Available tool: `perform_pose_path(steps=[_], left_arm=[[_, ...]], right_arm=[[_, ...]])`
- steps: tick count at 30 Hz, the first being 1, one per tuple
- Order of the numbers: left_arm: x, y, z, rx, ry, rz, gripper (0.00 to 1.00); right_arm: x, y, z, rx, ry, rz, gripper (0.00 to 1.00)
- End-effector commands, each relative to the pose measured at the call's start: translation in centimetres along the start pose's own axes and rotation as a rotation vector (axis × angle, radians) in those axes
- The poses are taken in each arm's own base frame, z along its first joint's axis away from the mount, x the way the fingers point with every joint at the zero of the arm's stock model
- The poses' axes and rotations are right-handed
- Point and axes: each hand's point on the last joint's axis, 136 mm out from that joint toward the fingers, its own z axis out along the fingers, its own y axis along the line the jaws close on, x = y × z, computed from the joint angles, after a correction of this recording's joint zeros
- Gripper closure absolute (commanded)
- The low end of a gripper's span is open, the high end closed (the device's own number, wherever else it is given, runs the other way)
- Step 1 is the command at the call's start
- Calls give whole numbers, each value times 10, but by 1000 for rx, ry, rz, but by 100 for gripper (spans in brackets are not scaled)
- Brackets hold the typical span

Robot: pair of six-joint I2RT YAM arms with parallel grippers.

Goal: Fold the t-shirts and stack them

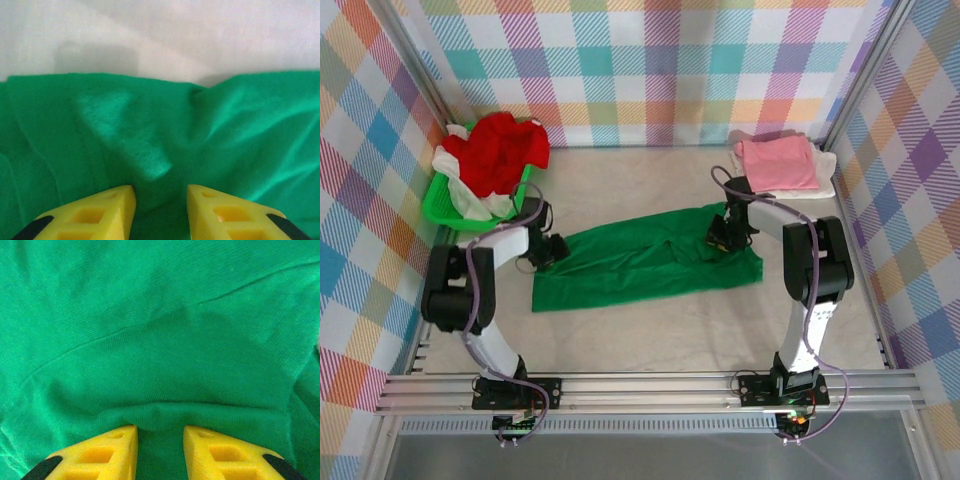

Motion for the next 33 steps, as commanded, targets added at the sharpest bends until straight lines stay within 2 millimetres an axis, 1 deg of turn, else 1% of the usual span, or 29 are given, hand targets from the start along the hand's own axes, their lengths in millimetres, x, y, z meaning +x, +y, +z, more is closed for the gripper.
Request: perform_pose_path(steps=[1,3,4,6,7,9,11,13,15,16,19,20,21,23,26,29,31,33], left_arm=[[91,12,0,-24,220,-71,65],[122,9,-12,-63,249,-4,66],[132,8,-18,-82,253,23,65],[146,6,-35,-102,243,71,65],[148,5,-42,-99,234,88,65],[141,6,-61,-115,188,111,65],[124,-4,-78,-92,118,151,64],[107,-20,-87,-57,63,183,64],[91,-38,-88,-18,24,210,64],[83,-47,-85,-3,14,221,65],[58,-75,-72,44,-23,269,66],[50,-80,-64,38,-24,289,68],[44,-84,-57,30,-26,308,69],[30,-90,-42,4,-31,341,70],[18,-97,-19,5,-13,367,70],[21,-98,5,11,38,381,72],[27,-91,16,-3,57,378,72],[36,-78,23,-28,72,365,72]], right_arm=[[-20,21,19,-44,18,-79,69],[-40,36,20,-70,-6,-107,69],[-50,43,18,-78,-23,-123,69],[-73,56,2,-75,-79,-152,67],[-81,61,-6,-78,-105,-165,66],[-96,71,-28,-83,-169,-181,65],[-102,78,-51,-97,-213,-182,64],[-97,83,-66,-131,-227,-160,63],[-84,85,-74,-181,-213,-119,62],[-75,85,-76,-209,-204,-96,62],[-47,74,-72,-259,-180,4,63],[-38,70,-70,-276,-176,29,63],[-34,67,-69,-288,-181,53,63],[-24,53,-59,-265,-173,98,63],[-23,40,-45,-225,-162,122,63],[-28,33,-29,-177,-147,115,64],[-33,29,-19,-142,-147,114,65],[-38,28,-8,-122,-128,106,65]])
